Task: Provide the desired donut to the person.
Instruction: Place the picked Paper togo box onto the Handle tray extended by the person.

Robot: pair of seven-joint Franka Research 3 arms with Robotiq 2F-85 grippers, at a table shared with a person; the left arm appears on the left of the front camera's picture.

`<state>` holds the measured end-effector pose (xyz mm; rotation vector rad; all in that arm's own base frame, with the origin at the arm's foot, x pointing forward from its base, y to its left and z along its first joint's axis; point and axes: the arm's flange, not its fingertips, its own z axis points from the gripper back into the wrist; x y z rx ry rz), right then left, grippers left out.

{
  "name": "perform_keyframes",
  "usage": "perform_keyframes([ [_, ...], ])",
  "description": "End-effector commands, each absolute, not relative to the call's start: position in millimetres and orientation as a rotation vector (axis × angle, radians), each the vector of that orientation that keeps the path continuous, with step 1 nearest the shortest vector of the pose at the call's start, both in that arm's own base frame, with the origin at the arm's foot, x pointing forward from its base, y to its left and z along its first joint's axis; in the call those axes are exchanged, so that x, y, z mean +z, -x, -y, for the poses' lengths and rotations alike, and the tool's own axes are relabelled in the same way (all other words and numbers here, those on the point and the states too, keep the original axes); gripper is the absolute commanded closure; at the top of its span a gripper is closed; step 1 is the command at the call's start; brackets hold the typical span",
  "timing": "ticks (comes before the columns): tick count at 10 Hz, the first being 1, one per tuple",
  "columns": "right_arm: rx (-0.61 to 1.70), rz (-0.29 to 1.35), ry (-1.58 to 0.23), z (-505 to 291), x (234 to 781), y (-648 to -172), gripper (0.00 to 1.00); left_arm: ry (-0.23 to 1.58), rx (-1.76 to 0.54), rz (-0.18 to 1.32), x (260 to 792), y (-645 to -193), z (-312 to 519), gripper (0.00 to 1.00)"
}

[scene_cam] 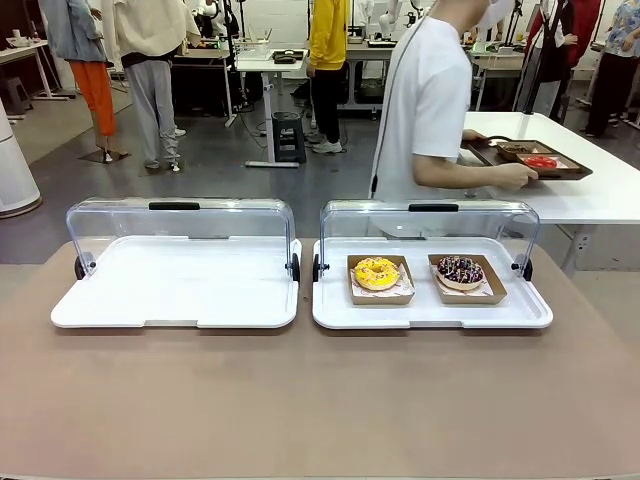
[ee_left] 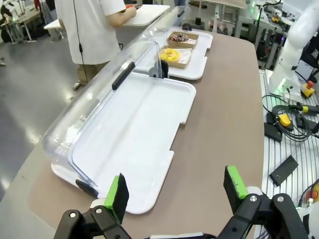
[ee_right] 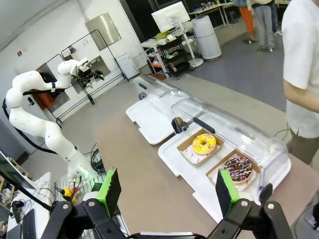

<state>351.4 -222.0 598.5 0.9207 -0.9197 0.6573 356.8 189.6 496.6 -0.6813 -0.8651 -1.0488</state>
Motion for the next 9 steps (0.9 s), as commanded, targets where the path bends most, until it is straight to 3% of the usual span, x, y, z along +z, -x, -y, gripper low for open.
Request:
perform_keyframes([
  [1,0.658,0.925,-0.924,220.5,599.6,-351.9,0.0,0.689,-1.101,0.79,505.2,-355.0,-192.5,0.0],
  [9,0.658,0.925,-0.924,220.5,599.6,-351.9,0.0,0.689,-1.086,0.82,498.9,-355.5,-186.0,0.0],
])
